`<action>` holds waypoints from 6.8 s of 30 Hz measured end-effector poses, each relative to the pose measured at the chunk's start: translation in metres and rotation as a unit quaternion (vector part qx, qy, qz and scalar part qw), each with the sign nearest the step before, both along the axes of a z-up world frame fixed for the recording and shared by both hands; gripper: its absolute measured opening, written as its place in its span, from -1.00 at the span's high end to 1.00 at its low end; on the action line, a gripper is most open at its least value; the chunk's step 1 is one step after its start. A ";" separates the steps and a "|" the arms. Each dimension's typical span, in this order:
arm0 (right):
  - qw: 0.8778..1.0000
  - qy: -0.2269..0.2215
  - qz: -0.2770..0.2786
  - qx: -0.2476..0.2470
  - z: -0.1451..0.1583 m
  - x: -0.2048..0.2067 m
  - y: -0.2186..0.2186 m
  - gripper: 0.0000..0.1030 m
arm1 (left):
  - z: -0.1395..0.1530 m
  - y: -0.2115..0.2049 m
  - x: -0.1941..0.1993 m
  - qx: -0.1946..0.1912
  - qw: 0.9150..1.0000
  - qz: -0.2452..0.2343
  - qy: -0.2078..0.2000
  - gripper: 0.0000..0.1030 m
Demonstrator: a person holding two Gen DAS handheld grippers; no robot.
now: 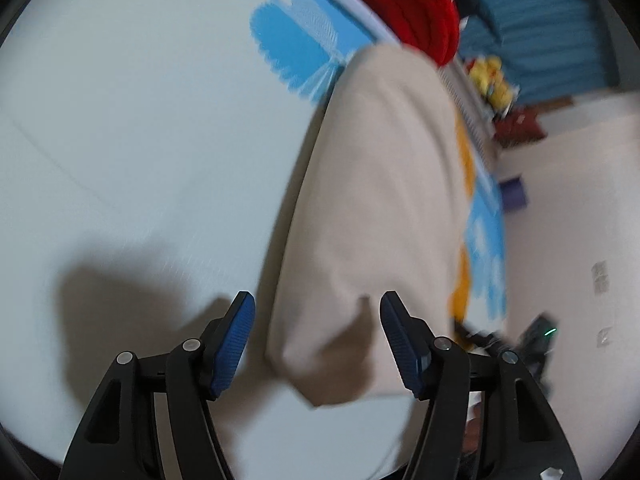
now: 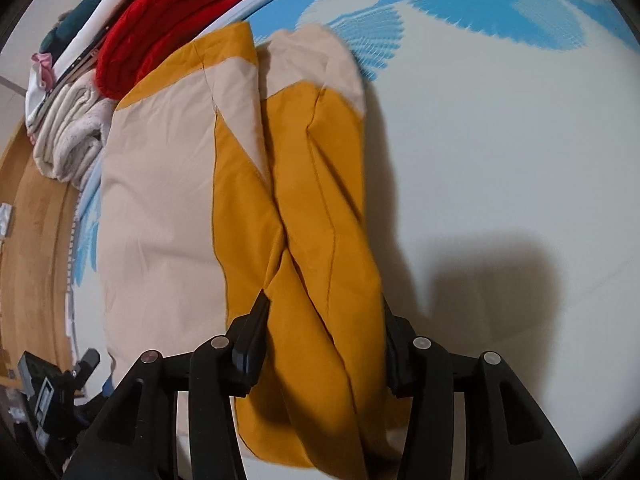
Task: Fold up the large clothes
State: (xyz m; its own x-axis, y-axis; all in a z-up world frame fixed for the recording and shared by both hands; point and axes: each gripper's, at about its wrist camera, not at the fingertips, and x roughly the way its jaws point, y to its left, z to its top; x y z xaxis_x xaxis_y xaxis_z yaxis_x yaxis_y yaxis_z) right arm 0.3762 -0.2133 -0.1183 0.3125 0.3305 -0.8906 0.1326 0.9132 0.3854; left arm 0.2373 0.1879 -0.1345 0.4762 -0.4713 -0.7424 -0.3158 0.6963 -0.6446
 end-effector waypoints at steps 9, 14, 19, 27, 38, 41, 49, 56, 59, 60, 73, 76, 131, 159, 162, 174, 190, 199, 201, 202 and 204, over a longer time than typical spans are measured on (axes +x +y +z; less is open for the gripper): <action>1.000 0.010 0.018 -0.015 0.015 -0.038 -0.010 0.03 | -0.006 -0.029 -0.007 -0.011 1.000 -0.013 0.014 0.06; 1.000 -0.012 0.017 0.016 0.004 -0.051 -0.026 0.81 | 0.001 -0.049 0.004 0.006 0.999 -0.034 -0.028 0.34; 0.999 -0.037 -0.017 0.000 0.010 -0.045 -0.042 0.80 | -0.008 -0.052 0.006 0.027 0.999 -0.027 -0.022 0.21; 0.996 0.006 -0.029 -0.084 -0.001 -0.063 -0.042 0.27 | 0.032 -0.063 -0.030 0.162 0.987 -0.009 -0.019 -0.03; 0.946 -0.260 0.001 -0.192 0.128 -0.167 0.003 -0.79 | 0.117 -0.133 -0.114 0.382 0.915 0.006 -0.130 -0.96; 0.923 -0.316 0.039 -0.215 0.153 -0.209 0.022 -0.84 | 0.132 -0.145 -0.129 0.376 0.915 0.006 -0.146 -0.97; 0.932 -0.304 0.046 -0.190 0.172 -0.274 0.024 -0.84 | 0.149 -0.166 -0.172 0.353 0.921 -0.009 -0.162 -0.97; 0.935 -0.292 0.056 -0.195 0.175 -0.295 0.027 -0.84 | 0.145 -0.167 -0.181 0.353 0.921 -0.029 -0.165 -0.98; 0.938 -0.285 0.059 -0.191 0.170 -0.291 0.027 -0.84 | 0.138 -0.160 -0.176 0.343 0.927 -0.015 -0.153 -0.98; 0.941 -0.278 0.058 -0.187 0.168 -0.290 0.026 -0.84 | 0.136 -0.159 -0.175 0.342 0.928 -0.014 -0.149 -0.98; 0.935 -0.284 0.071 -0.200 0.163 -0.288 0.032 -0.84 | 0.135 -0.162 -0.175 0.342 0.926 -0.025 -0.156 -0.98; 0.933 -0.286 0.080 -0.203 0.162 -0.288 0.036 -0.84 | 0.135 -0.160 -0.175 0.339 0.928 -0.026 -0.154 -0.98; 0.924 -0.311 0.114 -0.191 0.167 -0.294 0.043 -0.84 | 0.133 -0.158 -0.175 0.325 0.932 -0.036 -0.157 -0.98; 0.924 -0.312 0.113 -0.189 0.167 -0.296 0.043 -0.84 | 0.132 -0.160 -0.175 0.324 0.932 -0.041 -0.156 -0.98; 0.926 -0.309 0.113 -0.187 0.166 -0.295 0.043 -0.84 | 0.131 -0.161 -0.173 0.329 0.930 -0.047 -0.153 -0.98; 0.929 -0.306 0.102 -0.181 0.168 -0.293 0.041 -0.84 | 0.132 -0.161 -0.172 0.332 0.929 -0.055 -0.154 -0.98; 0.925 -0.312 0.116 -0.185 0.164 -0.297 0.049 -0.84 | 0.133 -0.156 -0.173 0.325 0.931 -0.054 -0.157 -0.98; 0.923 -0.314 0.120 -0.187 0.163 -0.297 0.049 -0.84 | 0.132 -0.156 -0.172 0.322 0.932 -0.055 -0.155 -0.98; 0.924 -0.312 0.120 -0.186 0.162 -0.297 0.051 -0.84 | 0.132 -0.157 -0.172 0.323 0.933 -0.055 -0.153 -0.98; 0.924 -0.312 0.120 -0.186 0.163 -0.298 0.050 -0.84 | 0.132 -0.157 -0.171 0.322 0.933 -0.055 -0.152 -0.98; 0.923 -0.315 0.121 -0.186 0.163 -0.297 0.049 -0.84 | 0.131 -0.158 -0.171 0.322 0.933 -0.057 -0.152 -0.98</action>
State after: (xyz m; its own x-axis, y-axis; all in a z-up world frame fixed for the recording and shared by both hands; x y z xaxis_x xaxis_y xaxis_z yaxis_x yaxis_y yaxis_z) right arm 0.0789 -0.1643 0.0450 0.7639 0.1654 -0.6238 -0.2348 0.9716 -0.0300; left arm 0.0667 0.0299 -0.0031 0.6853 -0.0349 -0.7274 -0.0870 0.9878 -0.1293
